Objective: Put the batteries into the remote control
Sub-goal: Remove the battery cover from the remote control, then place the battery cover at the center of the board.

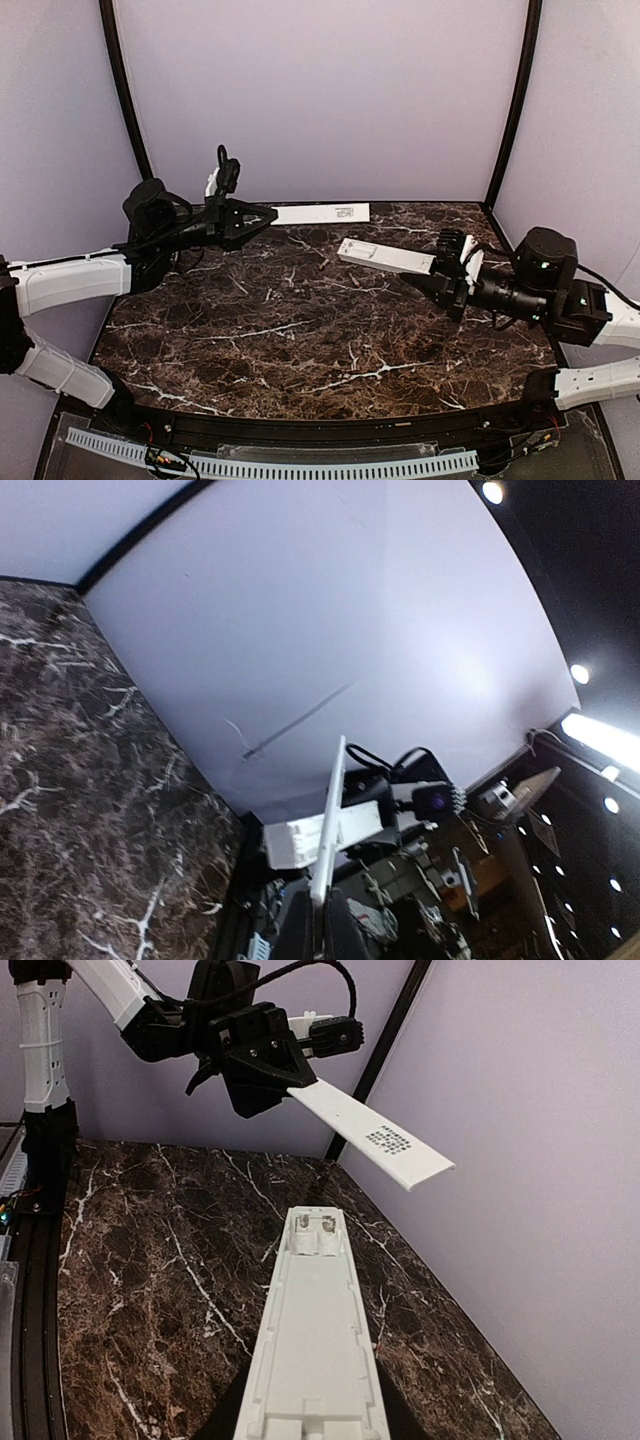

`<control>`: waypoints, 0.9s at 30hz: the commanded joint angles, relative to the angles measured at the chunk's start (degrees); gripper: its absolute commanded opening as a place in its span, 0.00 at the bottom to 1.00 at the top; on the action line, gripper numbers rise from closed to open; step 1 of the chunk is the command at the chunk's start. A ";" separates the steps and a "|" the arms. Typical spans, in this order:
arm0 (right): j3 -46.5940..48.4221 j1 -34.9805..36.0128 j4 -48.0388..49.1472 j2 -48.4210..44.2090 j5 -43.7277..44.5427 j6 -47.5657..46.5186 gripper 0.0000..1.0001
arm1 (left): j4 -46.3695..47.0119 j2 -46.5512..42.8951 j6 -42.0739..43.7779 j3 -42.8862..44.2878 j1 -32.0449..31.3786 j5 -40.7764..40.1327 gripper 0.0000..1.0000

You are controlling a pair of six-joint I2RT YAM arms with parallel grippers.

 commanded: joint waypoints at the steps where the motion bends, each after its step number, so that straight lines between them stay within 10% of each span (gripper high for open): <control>1: 1.15 -0.36 -3.18 -2.90 -1.55 3.07 0.00 | -19.37 -4.88 13.29 1.42 1.27 -12.39 0.00; 27: 1.27 -0.52 -1.24 -6.60 -4.06 2.87 0.00 | -2.08 39.93 7.47 11.26 -16.50 -17.37 0.00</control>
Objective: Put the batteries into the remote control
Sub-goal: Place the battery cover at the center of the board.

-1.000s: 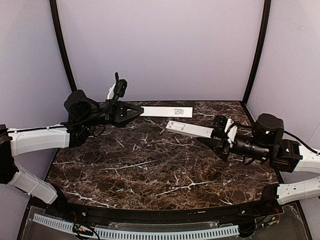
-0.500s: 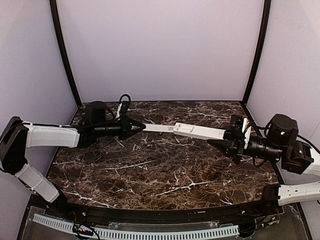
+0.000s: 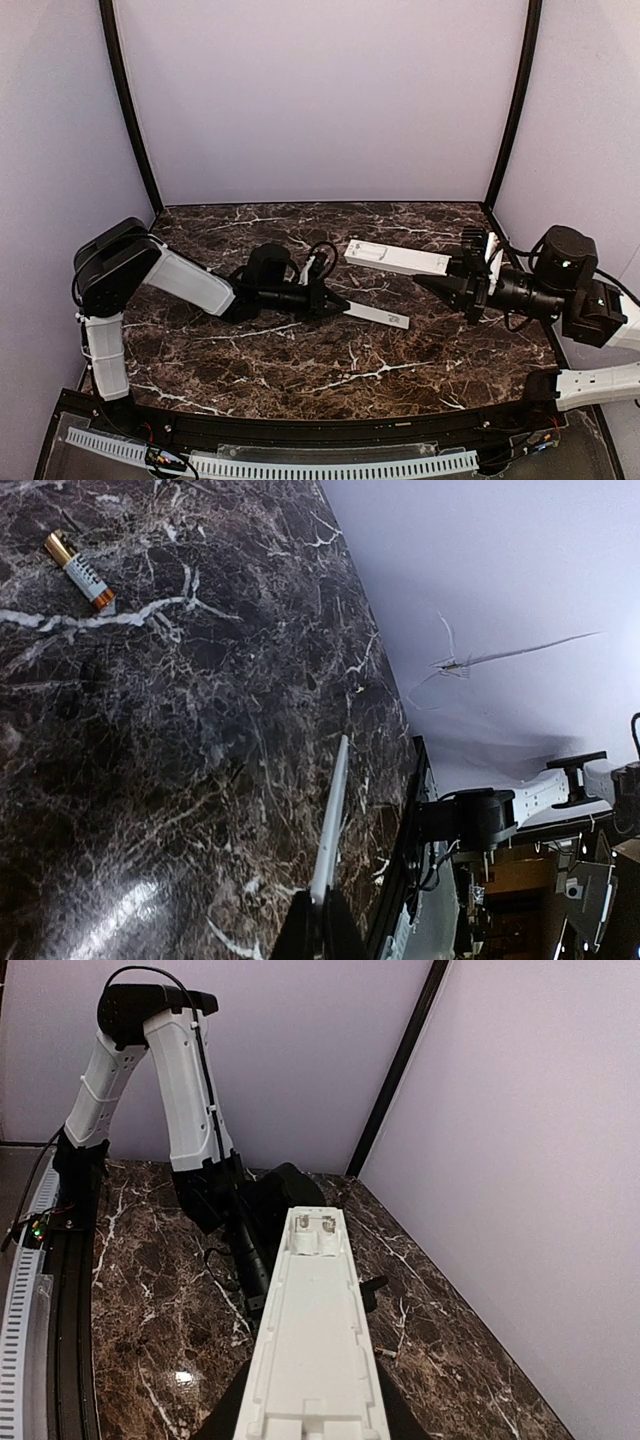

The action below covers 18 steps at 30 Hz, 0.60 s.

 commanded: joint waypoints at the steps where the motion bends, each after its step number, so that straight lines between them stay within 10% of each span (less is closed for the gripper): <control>1: 0.02 -0.49 3.49 -1.41 1.10 0.40 0.00 | 6.00 6.45 -3.89 4.07 -2.63 -1.07 0.00; 7: -0.73 -0.59 3.53 -1.30 1.10 1.02 0.00 | 4.48 12.35 -4.94 9.01 -4.20 -4.01 0.02; 18: -1.06 -0.78 2.97 -2.02 0.88 2.02 0.00 | -1.08 12.47 -2.29 10.55 -3.80 -2.46 0.60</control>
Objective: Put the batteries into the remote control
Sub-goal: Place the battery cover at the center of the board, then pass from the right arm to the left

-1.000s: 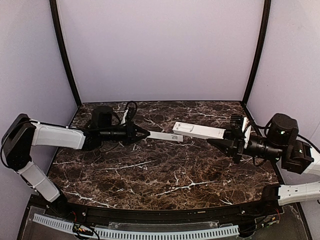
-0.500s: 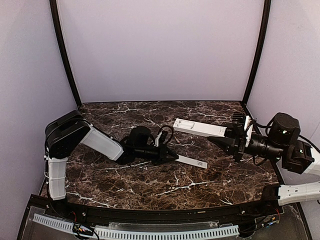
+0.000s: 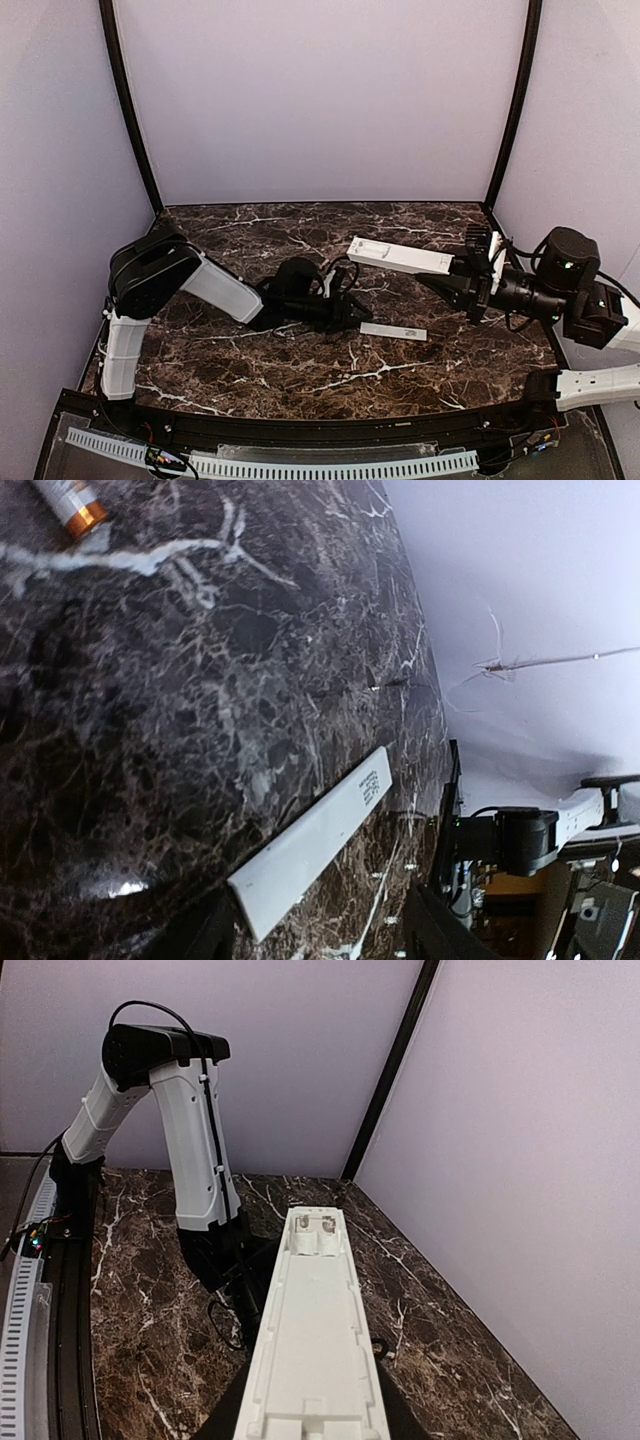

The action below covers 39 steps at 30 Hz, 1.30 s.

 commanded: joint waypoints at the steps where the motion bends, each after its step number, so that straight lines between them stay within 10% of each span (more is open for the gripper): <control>1: -0.13 -0.44 1.78 -1.14 0.32 1.25 0.00 | -0.97 -1.90 0.77 0.15 0.55 1.63 0.67; 13: 1.39 -0.42 -1.82 -0.53 -4.22 1.36 0.00 | -3.72 -19.69 7.37 -6.88 6.81 3.93 0.98; 24: 6.40 -0.44 -8.19 5.71 -14.91 -0.56 0.00 | -26.64 -45.24 39.36 -12.29 10.66 1.70 0.98; 30: 8.31 -0.52 -10.18 8.27 -19.59 -0.56 0.00 | -37.09 -62.28 57.89 -15.61 1.86 -1.33 0.97; 39: 12.05 -0.50 -12.17 14.31 -24.45 -0.10 0.00 | -48.88 -60.10 68.97 -9.49 -9.25 -5.09 0.94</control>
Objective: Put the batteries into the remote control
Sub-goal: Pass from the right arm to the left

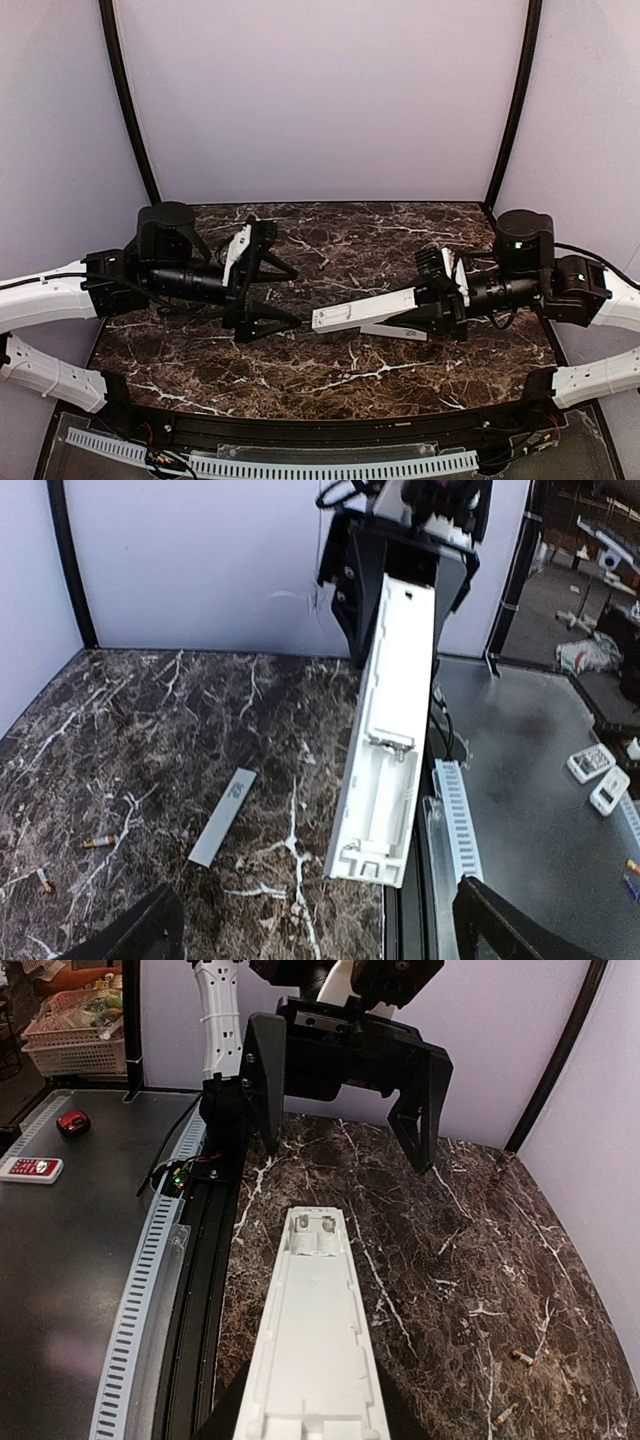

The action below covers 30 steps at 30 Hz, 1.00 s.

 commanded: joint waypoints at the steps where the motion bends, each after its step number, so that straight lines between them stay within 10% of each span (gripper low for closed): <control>1: 2.92 -0.30 -0.33 1.76 -3.32 0.25 0.00 | -9.59 3.59 8.91 4.98 -4.41 -3.80 0.94; 22: 3.10 -0.47 2.19 5.06 -3.73 1.78 0.00 | -12.90 12.43 16.01 11.53 -13.89 -18.50 0.50; 27: 2.41 -1.14 4.07 4.76 -0.80 5.05 0.00 | -8.75 10.85 13.81 9.71 -13.89 -20.82 0.19; 30: 2.07 -2.48 5.79 4.13 0.43 9.15 0.35 | -4.57 9.34 11.29 6.72 -13.85 -23.93 0.11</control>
